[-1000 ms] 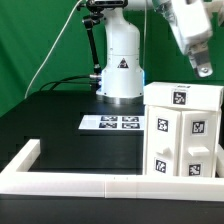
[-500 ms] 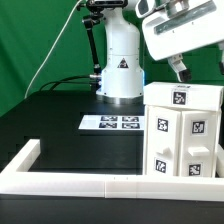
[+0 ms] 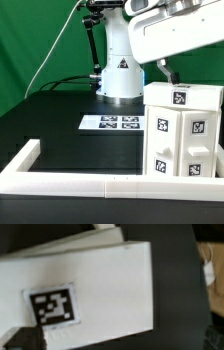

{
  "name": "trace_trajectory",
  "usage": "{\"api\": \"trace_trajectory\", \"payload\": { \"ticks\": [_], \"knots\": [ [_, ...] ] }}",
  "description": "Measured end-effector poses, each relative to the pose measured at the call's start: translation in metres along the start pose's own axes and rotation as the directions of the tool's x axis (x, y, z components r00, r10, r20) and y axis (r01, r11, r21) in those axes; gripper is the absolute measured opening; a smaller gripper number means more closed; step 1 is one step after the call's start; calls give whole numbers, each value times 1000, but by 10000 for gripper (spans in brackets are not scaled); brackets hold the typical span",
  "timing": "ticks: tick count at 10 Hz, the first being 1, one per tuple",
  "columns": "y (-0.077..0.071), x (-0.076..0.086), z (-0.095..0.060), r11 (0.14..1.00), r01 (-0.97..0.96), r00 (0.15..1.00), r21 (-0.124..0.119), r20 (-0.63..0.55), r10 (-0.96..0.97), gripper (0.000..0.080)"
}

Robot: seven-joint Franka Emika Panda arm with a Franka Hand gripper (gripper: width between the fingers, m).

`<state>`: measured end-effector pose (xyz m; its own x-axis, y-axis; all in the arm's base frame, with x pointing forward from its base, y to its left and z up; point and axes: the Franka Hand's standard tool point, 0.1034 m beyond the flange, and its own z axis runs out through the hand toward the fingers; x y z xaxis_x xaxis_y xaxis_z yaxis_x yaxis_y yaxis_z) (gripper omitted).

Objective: Assemble cabinet

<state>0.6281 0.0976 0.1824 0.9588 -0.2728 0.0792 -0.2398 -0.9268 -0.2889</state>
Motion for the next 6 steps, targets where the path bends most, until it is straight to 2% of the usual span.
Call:
{"api": "trace_trajectory", "payload": {
  "ticks": [2,3,4,6],
  "knots": [
    [4,1,1,959,284,958,-16,45,-283,797],
    [5,1,1,935,354,935,-15,48,-353,797],
    [7,-3,2,897,441,895,-3,73,-440,797],
    [9,-2,2,834,552,831,4,71,-551,797]
  ]
}}
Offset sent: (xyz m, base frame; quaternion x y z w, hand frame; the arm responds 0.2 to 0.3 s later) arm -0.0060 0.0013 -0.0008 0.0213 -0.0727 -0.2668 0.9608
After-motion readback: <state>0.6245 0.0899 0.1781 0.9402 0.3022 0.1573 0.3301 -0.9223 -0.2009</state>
